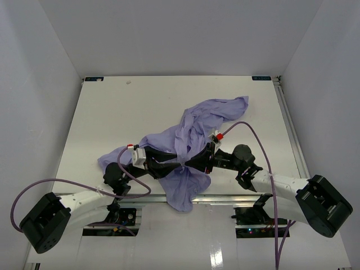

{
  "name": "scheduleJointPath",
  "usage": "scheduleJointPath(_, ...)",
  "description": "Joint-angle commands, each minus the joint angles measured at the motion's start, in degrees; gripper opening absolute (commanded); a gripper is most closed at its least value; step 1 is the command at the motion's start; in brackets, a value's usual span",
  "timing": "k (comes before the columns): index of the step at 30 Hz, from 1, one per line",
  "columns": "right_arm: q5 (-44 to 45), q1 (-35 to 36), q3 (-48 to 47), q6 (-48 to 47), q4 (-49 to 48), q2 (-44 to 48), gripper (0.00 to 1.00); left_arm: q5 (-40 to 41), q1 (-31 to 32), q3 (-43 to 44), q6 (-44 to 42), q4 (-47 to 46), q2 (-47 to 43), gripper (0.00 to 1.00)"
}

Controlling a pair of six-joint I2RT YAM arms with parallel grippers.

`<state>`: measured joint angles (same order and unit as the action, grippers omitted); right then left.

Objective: Zip up the jacket

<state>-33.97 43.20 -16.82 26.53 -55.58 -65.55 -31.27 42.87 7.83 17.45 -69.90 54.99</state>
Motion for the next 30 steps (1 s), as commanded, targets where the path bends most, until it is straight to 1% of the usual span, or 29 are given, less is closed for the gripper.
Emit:
scheduleJointPath(1, 1.01, 0.24, -1.79, -1.46, 0.31, 1.61, 0.08, 2.00, 0.08, 2.34, -4.21, 8.97, -3.53, 0.49)
scheduleJointPath(6, 1.20, 0.29, -1.73, -1.77, 1.12, 2.46, 0.08, 4.15, 0.11, 2.77, -5.16, 13.65, -4.94, 0.51)
scheduleJointPath(10, 1.45, 0.22, -1.58, -2.07, 1.70, 3.24, 0.08, 4.23, 0.05, 3.13, -5.32, 15.84, -5.51, 0.53)
scheduleJointPath(21, 1.72, 0.22, -1.19, -2.02, 1.44, 3.68, 0.08, 2.16, 0.02, 4.49, -4.87, 16.99, -2.15, 0.53)
scheduleJointPath(26, 1.97, 0.22, -1.04, -2.10, 1.38, 3.78, 0.08, 1.31, 0.02, 5.12, -4.72, 17.42, -0.73, 0.51)
scheduleJointPath(30, 1.98, 0.22, -0.94, -2.18, 1.43, 3.84, 0.08, -0.32, 0.10, 6.39, -5.04, 18.64, 0.45, 0.45)
